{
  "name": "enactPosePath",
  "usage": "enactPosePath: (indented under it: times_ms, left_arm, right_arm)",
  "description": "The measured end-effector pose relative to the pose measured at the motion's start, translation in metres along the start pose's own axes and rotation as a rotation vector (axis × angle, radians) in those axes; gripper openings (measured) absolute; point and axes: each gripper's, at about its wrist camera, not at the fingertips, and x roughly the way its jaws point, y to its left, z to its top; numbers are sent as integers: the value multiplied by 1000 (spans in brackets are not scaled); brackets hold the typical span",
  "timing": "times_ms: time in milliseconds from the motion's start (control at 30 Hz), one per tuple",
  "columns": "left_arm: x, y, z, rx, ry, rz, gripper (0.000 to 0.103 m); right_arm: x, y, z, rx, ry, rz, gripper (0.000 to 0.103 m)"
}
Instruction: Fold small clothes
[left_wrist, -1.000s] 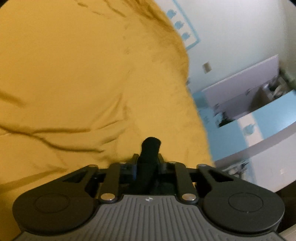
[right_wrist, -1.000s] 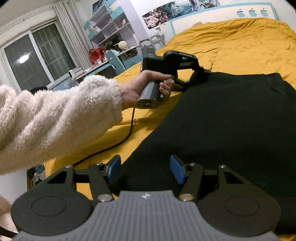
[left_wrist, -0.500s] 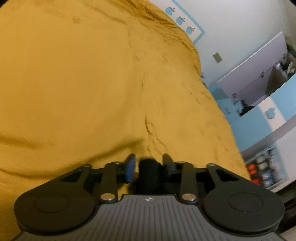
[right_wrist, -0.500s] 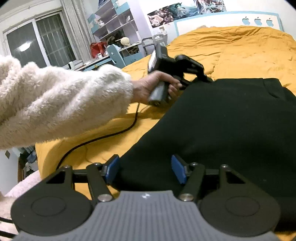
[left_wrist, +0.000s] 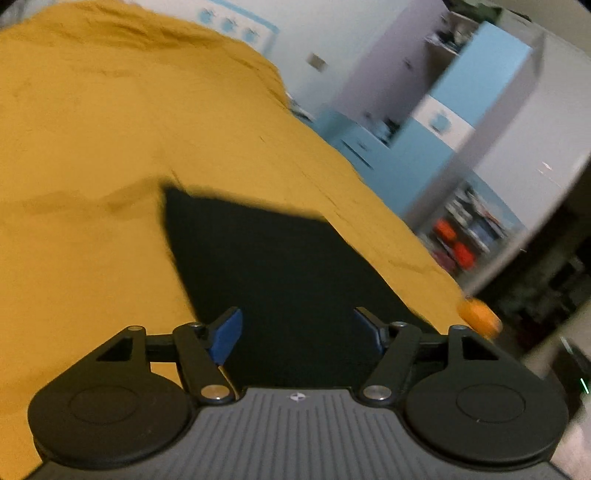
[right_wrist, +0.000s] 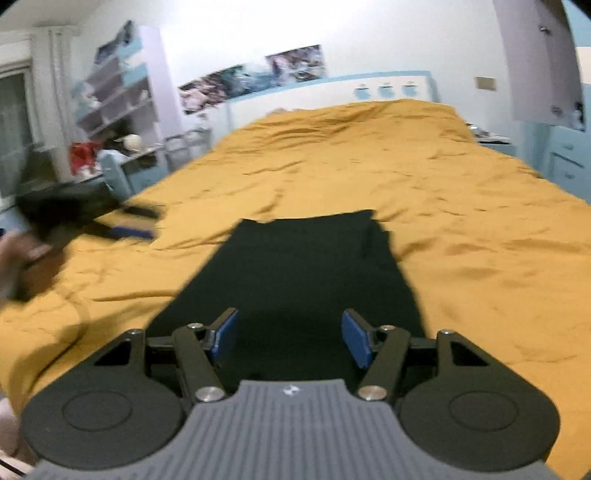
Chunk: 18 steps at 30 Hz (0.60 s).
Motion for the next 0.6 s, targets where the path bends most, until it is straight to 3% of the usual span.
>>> enactPosePath:
  times_ms: [167, 300, 467, 600]
  left_arm:
    - [6, -31, -50, -30, 66, -91, 79]
    - [27, -30, -61, -7, 122, -4, 78]
    - [29, -43, -72, 105, 82, 42, 84]
    - [30, -51, -74, 134, 77, 71, 91]
  right_arm:
    - [-1, 0, -2, -18, 22, -7, 58]
    - [10, -14, -9, -18, 90, -33, 57]
    - [15, -23, -24, 4, 100, -45, 57]
    - [18, -25, -26, -4, 98, -52, 57]
